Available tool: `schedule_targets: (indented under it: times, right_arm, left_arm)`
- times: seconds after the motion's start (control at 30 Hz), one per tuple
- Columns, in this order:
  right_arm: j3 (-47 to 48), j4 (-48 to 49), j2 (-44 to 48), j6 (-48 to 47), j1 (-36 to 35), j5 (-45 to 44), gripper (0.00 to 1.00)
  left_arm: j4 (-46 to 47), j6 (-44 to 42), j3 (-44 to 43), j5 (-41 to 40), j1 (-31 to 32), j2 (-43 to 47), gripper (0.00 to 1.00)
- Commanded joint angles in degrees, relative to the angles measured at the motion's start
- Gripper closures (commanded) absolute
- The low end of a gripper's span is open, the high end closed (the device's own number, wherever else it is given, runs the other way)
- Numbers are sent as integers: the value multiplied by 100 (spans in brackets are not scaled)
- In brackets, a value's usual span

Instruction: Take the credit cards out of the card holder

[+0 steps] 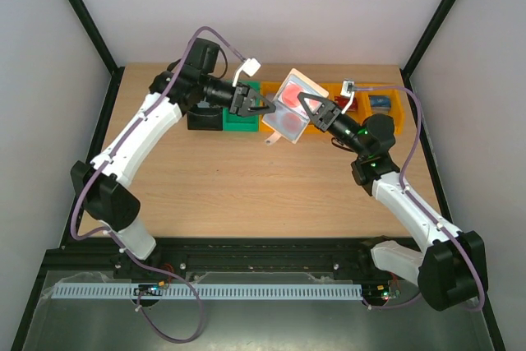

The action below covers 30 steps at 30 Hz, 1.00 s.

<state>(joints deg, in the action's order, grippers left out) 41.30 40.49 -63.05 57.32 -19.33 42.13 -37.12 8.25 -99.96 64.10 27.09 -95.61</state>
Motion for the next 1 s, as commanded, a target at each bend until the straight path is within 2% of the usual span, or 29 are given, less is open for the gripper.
schedule_targets:
  times: [0.0, 0.37, 0.57, 0.83, 0.97]
  right_arm:
    - [-15, 423, 105, -8, -58, -26, 98]
    - [-44, 1109, 0, 284, -110, 471, 98]
    - [-78, 1172, -177, 298, -257, 504, 98]
    - [-176, 1158, -315, 227, -290, 204, 98]
    - [-176, 1150, -323, 189, -290, 154, 98]
  left_arm:
    - [487, 555, 20, -15, 66, -90, 56]
    - [669, 533, 30, -372, 57, -177, 55]
    - [1013, 775, -123, -225, 59, -209, 56]
    - [1071, 909, -207, 2, 176, -225, 79]
    - [1093, 944, -174, 97, 212, -238, 83]
